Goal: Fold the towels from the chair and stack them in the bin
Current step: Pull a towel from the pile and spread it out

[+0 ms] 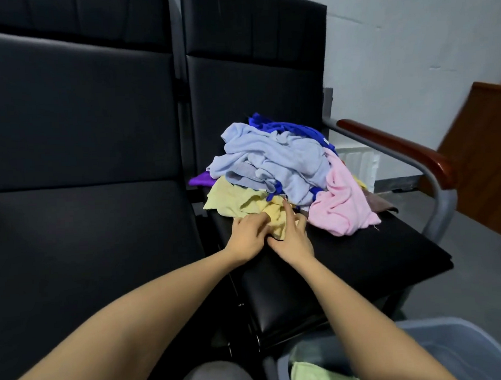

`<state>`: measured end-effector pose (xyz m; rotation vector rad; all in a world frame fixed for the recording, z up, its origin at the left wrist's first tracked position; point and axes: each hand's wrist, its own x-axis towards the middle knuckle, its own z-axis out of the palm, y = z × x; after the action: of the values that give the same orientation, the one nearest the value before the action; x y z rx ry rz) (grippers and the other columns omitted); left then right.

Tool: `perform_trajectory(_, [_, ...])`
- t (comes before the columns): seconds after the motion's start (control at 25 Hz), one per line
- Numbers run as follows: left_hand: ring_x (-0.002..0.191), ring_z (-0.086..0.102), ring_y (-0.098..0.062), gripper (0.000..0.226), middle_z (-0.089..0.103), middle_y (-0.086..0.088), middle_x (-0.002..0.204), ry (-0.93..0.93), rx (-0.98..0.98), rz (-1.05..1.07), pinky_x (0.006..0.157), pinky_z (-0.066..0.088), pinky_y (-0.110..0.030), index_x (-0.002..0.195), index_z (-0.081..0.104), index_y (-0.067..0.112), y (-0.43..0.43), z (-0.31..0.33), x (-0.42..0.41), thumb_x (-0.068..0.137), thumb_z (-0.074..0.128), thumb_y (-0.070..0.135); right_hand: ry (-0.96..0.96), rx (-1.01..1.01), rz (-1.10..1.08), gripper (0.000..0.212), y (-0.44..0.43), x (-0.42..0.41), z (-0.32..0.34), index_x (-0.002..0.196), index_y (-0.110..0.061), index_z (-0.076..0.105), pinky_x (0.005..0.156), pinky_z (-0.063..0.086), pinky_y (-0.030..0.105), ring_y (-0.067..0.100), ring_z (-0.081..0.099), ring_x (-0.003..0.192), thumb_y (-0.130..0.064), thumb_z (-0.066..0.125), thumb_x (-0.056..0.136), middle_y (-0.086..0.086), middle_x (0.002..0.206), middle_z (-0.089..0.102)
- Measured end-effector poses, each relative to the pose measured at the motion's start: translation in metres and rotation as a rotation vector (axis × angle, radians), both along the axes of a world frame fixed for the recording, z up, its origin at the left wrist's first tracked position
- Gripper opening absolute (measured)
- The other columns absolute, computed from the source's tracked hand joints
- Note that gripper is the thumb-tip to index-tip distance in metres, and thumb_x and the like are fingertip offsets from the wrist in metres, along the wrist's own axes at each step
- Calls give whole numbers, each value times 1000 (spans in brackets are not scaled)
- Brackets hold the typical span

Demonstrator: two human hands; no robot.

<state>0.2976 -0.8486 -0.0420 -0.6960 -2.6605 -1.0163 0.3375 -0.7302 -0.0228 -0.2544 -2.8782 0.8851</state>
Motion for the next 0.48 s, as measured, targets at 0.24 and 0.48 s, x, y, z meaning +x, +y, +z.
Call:
perform_trajectory(0.24, [91, 53, -20, 10, 58, -2, 99, -194, 434, 101, 83, 41, -32, 100, 58, 16, -15, 17, -15, 91, 54, 16, 41, 176, -55, 40, -6, -7, -6, 134, -21, 46, 90, 41, 35, 21, 36, 127, -25, 41, 95, 0, 139, 44])
perform_trajectory(0.48, [109, 55, -32, 29, 65, -10, 113, -148, -28, 380, 84, 43, -34, 112, 64, 15, -10, 25, -42, 89, 47, 12, 139, 126, -50, 67, -11, -5, -4, 149, -33, 12, 94, 40, 39, 20, 30, 135, -28, 44, 90, -4, 148, 29])
